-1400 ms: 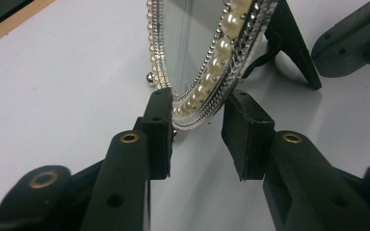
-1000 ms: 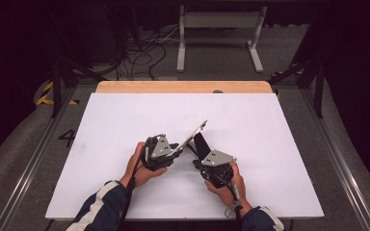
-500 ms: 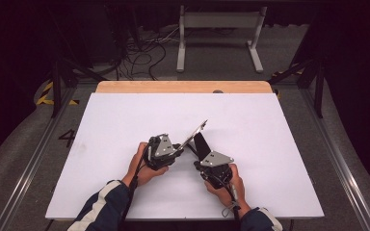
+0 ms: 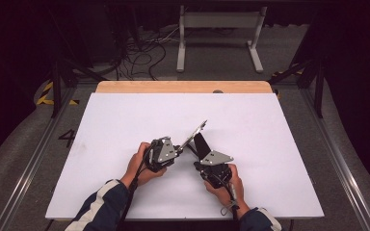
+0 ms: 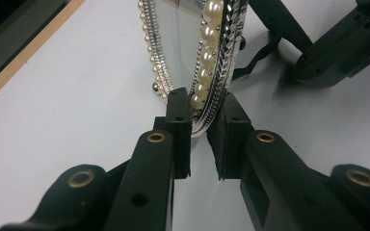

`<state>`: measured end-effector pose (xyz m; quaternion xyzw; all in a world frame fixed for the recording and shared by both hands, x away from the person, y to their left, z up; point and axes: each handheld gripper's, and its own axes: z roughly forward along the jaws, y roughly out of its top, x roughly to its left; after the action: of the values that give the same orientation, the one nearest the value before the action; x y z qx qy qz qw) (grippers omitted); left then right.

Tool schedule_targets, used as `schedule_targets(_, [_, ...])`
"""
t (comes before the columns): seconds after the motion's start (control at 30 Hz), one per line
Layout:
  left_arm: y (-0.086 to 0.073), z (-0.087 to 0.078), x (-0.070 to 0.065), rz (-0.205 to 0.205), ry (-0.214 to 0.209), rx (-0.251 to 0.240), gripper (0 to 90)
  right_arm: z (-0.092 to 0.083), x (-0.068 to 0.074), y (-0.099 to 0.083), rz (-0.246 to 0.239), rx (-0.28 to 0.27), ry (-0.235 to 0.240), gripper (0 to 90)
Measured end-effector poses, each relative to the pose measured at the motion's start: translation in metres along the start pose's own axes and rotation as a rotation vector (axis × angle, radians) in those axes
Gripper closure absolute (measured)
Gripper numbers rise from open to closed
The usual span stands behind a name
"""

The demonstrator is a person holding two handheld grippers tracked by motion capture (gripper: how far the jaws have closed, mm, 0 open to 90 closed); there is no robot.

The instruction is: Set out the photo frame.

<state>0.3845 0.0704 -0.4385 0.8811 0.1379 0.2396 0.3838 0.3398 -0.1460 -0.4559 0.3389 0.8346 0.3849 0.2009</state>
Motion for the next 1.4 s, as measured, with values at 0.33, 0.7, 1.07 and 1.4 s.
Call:
schedule_targets(0.33, [0.002,-0.003,-0.006,0.018,-0.007,0.014,78.4,-0.003,-0.005,-0.001,0.030,0.012,0.008,90.0])
schedule_targets(0.7, [0.006,-0.008,-0.019,0.013,0.000,0.027,76.7,-0.006,-0.008,-0.001,0.026,0.034,0.005,90.0])
schedule_targets(1.07, [0.004,-0.005,-0.017,-0.018,-0.025,-0.002,74.6,-0.008,-0.016,-0.002,0.031,0.040,-0.010,90.0])
schedule_targets(1.4, [0.002,-0.002,-0.016,-0.058,-0.051,-0.015,73.4,-0.010,-0.022,-0.003,0.031,0.048,-0.026,90.0])
